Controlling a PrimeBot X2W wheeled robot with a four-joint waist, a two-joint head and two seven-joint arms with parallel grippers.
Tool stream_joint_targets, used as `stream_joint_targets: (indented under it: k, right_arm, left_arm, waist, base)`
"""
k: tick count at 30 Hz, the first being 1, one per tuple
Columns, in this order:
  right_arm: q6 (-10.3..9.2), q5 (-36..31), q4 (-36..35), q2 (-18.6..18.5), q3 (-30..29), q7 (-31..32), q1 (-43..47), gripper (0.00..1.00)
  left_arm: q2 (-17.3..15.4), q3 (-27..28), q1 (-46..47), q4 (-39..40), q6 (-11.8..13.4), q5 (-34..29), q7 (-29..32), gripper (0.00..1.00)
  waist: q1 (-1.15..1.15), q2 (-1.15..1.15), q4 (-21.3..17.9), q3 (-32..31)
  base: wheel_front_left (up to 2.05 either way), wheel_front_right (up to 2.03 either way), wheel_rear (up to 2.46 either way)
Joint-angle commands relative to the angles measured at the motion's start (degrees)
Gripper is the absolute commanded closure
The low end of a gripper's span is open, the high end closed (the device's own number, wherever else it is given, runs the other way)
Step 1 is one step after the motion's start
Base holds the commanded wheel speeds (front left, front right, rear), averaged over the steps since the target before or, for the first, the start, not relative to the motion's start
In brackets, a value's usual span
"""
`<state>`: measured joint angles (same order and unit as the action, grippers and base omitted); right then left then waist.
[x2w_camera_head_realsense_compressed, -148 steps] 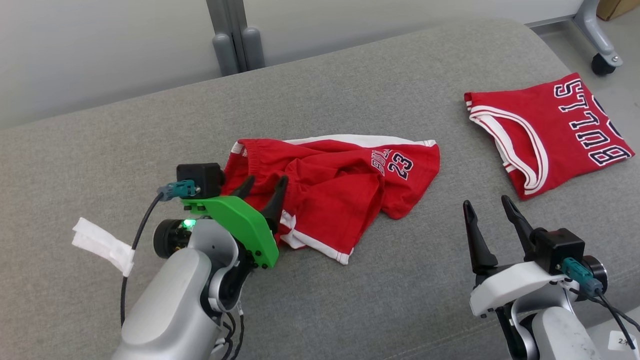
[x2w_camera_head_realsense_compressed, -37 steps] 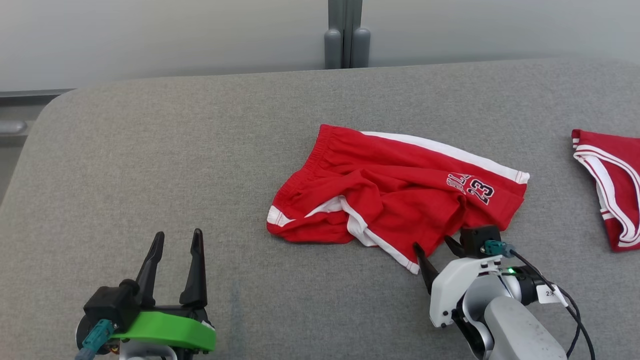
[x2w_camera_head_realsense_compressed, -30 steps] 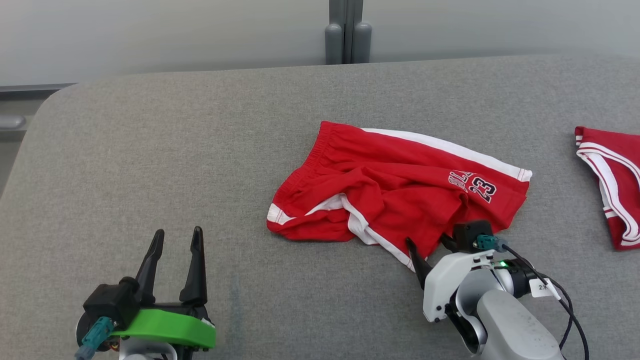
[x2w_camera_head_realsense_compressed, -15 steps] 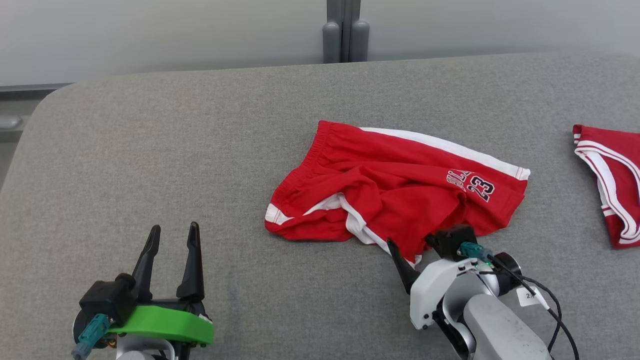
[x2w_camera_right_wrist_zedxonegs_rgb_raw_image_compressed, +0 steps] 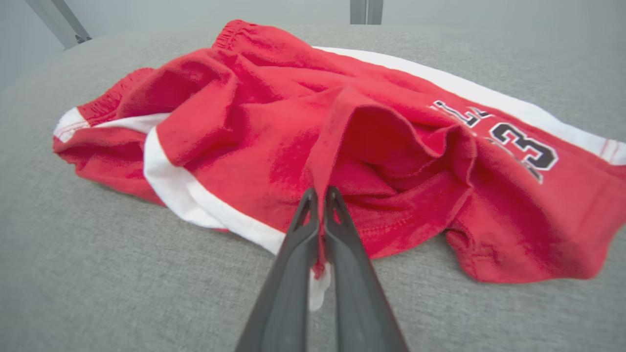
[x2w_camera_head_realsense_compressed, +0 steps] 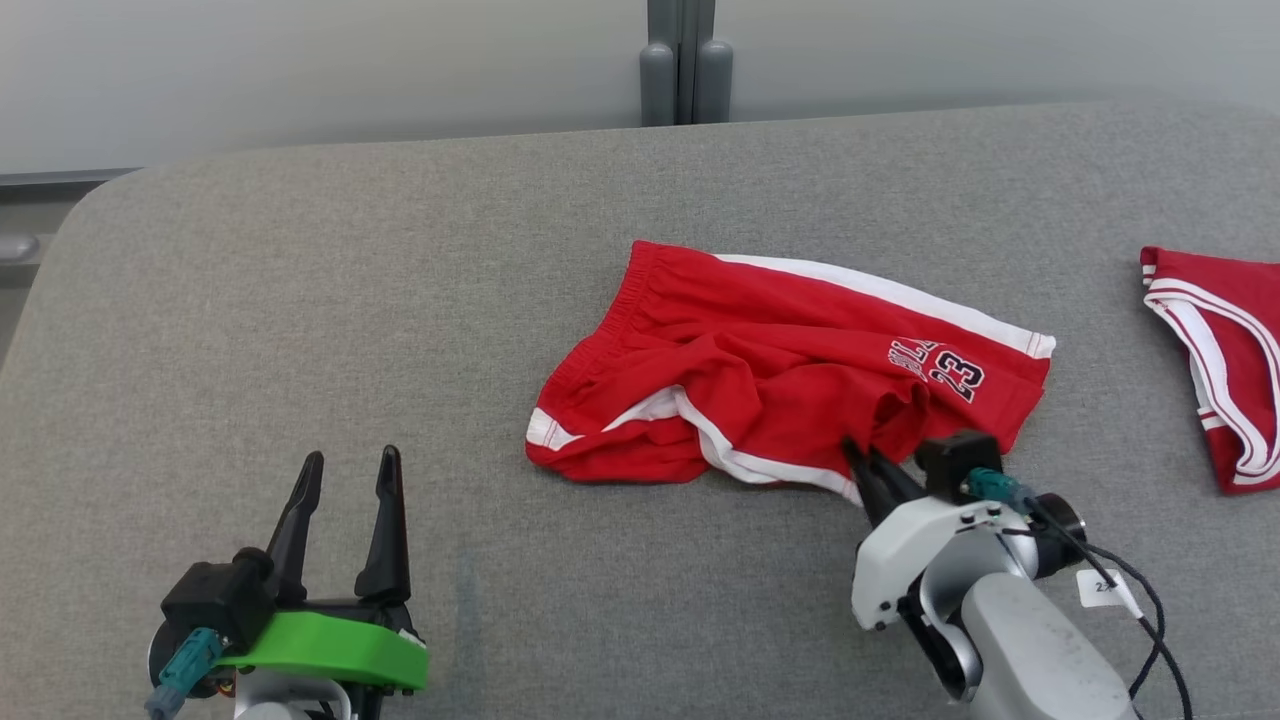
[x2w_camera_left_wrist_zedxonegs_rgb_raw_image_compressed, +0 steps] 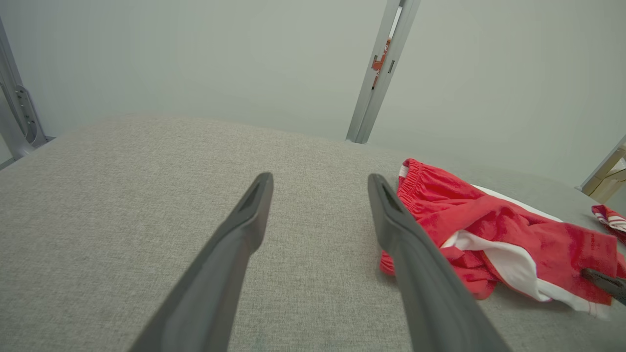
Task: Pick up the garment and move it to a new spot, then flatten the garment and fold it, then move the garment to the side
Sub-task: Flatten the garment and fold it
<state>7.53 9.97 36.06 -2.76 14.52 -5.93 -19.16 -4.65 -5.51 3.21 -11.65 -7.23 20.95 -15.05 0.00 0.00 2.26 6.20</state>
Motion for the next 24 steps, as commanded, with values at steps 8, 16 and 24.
stream_joint_targets:
  k: [8,16,24]
  right_arm:
    - [-0.1,-6.11,-7.6,-2.5,-13.4,1.74,2.51,1.0]
    - [-0.1,-8.14,-11.31,-5.12,-16.16,4.78,2.95,0.0]
    - [-0.1,-9.32,-16.23,-5.93,-19.42,3.33,5.51,0.0]
  left_arm:
    - [0.03,0.55,-0.64,0.1,-0.22,-0.04,-0.14,0.0]
    - [-0.13,0.26,-0.18,0.12,-0.26,-0.16,-0.14,0.0]
    - [-0.62,1.04,-1.49,0.34,-0.25,-0.22,-0.14,0.0]
  waist:
    - [0.0,0.0,-0.27,-0.62]
    - [0.0,0.0,-0.3,-0.37]
    - [0.0,0.0,-0.7,-1.57]
  base:
    - [0.0,0.0,0.0]
    - [0.0,0.0,0.0]
    - [0.0,0.0,0.0]
